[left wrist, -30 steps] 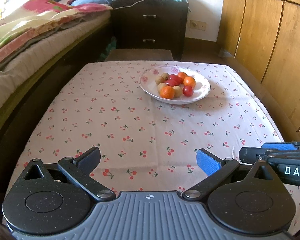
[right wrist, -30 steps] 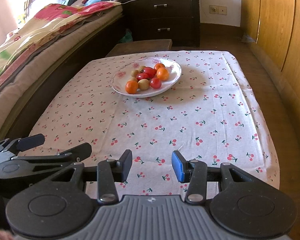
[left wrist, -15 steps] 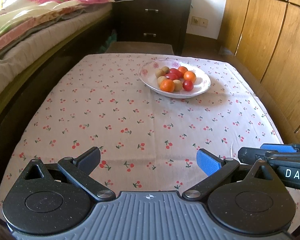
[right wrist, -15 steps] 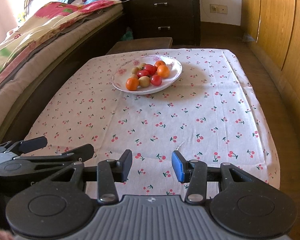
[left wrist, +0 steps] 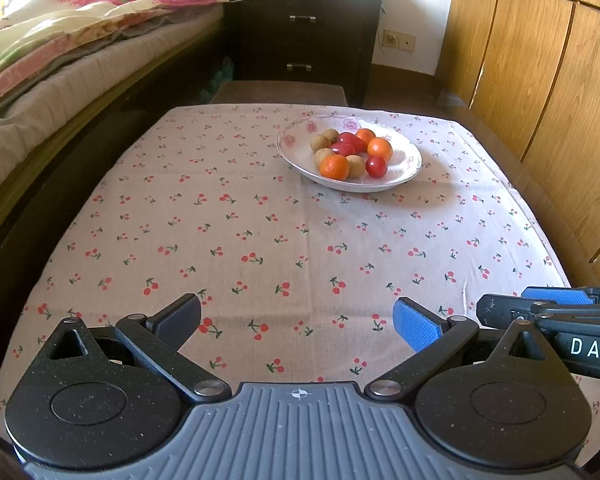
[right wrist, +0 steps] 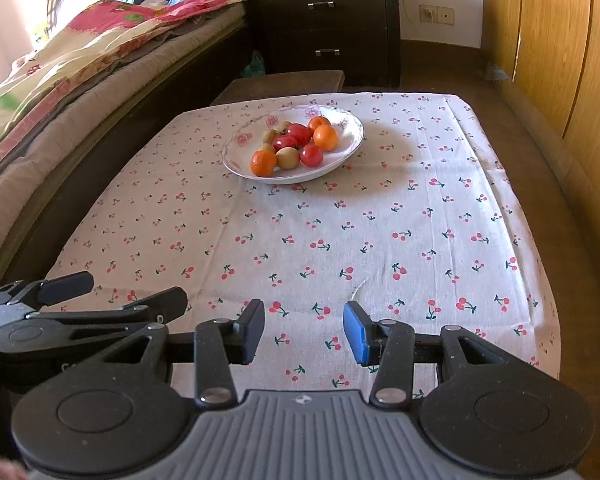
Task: Organize fruits
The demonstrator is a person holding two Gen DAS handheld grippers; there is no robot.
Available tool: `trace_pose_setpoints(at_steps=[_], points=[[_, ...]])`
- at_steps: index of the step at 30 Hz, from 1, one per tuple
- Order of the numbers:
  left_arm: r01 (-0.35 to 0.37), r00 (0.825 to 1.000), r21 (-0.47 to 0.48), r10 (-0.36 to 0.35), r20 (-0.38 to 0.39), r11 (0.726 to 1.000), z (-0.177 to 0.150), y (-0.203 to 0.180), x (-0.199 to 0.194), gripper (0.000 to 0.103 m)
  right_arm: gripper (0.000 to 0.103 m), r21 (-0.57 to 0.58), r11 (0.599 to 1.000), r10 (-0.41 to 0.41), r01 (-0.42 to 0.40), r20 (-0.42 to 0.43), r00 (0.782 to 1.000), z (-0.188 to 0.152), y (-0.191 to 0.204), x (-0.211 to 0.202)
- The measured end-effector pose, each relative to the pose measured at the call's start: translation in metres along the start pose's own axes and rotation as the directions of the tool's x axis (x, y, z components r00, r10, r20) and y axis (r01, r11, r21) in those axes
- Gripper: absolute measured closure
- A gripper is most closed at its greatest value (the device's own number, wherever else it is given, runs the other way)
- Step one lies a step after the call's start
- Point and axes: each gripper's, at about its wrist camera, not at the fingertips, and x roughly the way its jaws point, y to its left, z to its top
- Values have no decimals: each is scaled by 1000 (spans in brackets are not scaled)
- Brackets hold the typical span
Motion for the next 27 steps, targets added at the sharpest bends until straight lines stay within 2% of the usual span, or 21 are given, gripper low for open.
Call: trace_pose_setpoints(at_steps=[27], points=[[-5,1000,-1,5,-28,1000,-3,1,4,0,59,-5,1000,-5,5,-23,1000,0,2,3]])
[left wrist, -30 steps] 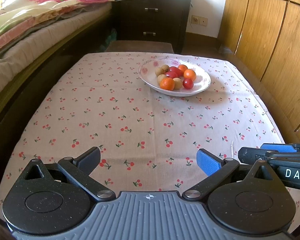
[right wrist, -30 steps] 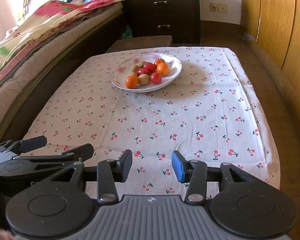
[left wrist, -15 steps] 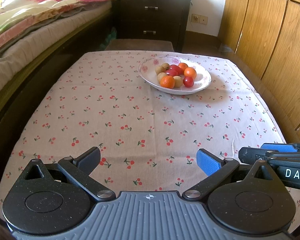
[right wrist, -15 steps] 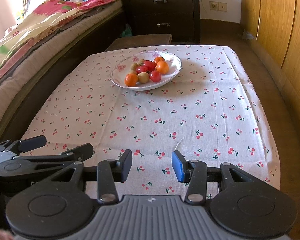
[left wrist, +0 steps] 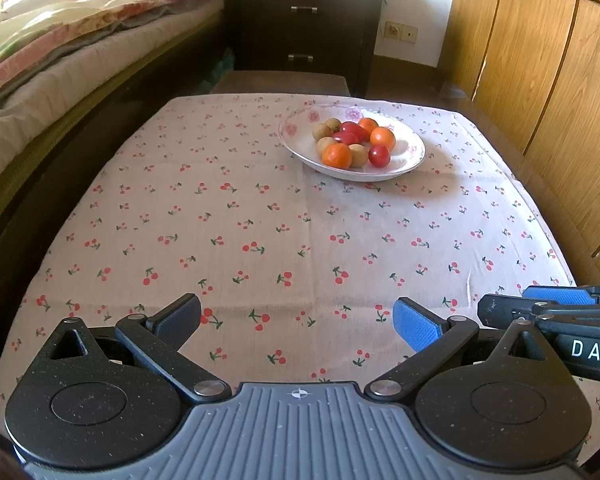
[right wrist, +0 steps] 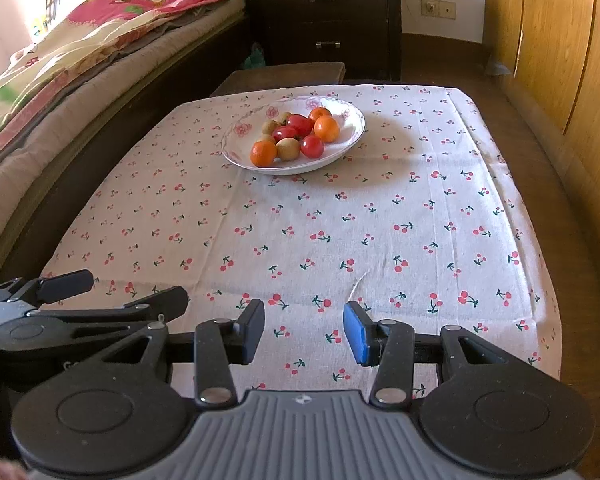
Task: Organize fruits
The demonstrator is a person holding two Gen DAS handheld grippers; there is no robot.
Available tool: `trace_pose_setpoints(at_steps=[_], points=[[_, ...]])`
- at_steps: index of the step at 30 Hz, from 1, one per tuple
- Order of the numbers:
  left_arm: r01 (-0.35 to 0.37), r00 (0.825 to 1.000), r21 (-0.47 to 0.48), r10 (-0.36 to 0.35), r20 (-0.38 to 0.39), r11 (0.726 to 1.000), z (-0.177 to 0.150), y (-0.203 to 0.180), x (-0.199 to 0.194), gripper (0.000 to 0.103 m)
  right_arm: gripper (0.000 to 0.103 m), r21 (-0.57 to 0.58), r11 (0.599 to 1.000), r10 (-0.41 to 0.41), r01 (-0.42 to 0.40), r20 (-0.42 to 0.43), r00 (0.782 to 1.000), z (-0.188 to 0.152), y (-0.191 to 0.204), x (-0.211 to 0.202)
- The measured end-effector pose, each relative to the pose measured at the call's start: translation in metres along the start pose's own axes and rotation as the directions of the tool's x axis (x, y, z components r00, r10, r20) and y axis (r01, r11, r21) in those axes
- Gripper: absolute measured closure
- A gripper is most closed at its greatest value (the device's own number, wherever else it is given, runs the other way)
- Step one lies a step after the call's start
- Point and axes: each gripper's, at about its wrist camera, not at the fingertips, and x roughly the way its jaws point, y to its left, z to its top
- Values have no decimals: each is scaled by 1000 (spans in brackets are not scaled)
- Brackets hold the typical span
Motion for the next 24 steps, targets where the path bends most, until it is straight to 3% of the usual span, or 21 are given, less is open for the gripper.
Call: trace_pose_setpoints(at_steps=[24], points=[[2,1000,-7,-2,-20,1000,-2,1,2,0,59,-2,1000,-5,5,-13,1000,-1,1,2]])
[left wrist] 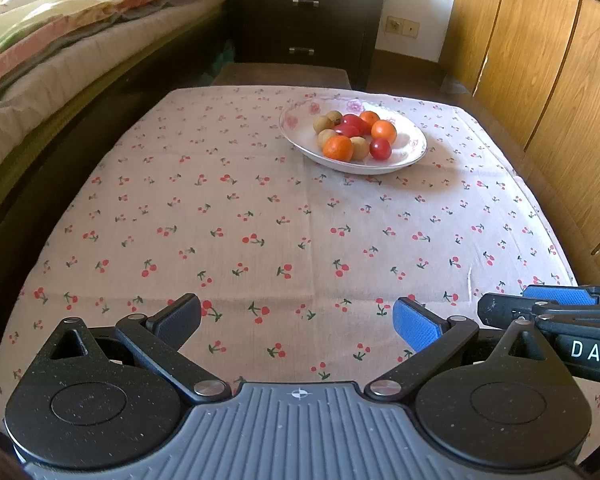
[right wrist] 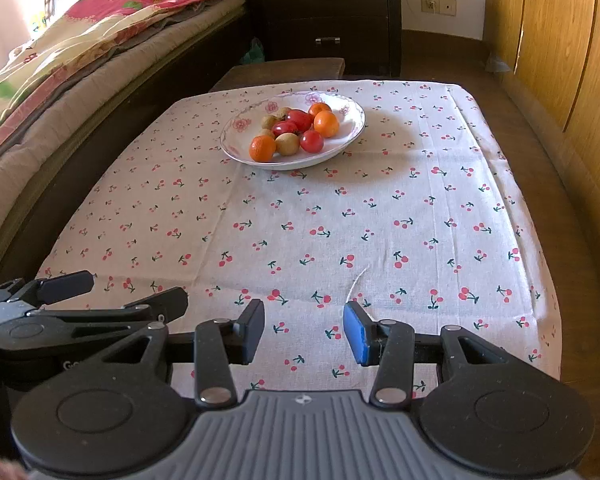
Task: Organize fruits
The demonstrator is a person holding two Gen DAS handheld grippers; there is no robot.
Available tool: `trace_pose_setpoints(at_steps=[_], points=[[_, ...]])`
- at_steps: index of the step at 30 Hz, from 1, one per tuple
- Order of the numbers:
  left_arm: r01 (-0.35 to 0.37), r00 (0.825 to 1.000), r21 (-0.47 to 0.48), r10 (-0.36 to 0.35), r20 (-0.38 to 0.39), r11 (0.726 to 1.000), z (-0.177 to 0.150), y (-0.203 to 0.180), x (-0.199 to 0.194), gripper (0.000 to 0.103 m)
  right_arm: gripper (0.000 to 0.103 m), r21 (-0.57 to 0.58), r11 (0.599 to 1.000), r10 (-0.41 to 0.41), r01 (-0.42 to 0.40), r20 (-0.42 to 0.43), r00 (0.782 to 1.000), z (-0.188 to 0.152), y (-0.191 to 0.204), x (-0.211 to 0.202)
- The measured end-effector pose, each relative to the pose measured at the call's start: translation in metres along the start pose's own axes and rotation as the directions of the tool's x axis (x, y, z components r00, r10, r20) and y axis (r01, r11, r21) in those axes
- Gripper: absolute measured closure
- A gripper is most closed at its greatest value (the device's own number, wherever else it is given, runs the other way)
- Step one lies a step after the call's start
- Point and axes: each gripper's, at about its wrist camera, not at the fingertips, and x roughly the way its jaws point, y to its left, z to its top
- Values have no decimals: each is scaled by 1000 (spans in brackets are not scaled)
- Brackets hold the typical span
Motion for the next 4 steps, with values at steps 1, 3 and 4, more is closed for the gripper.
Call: trace_pose_setpoints(at_steps=[1,3,4], points=[[0,1000,-1,0,-1,1000,0,0,0,0,59,0,1000,0,0,0,1000,0,0,0],[0,1000,-3,0,-3,1000,0,0,0,0,59,0,1000,1,-1,-1,1000,0,0,0],[0,1000,-4,0,-4,1000,0,0,0,0,59,0,1000,0,0,-1,1000,0,0,0]])
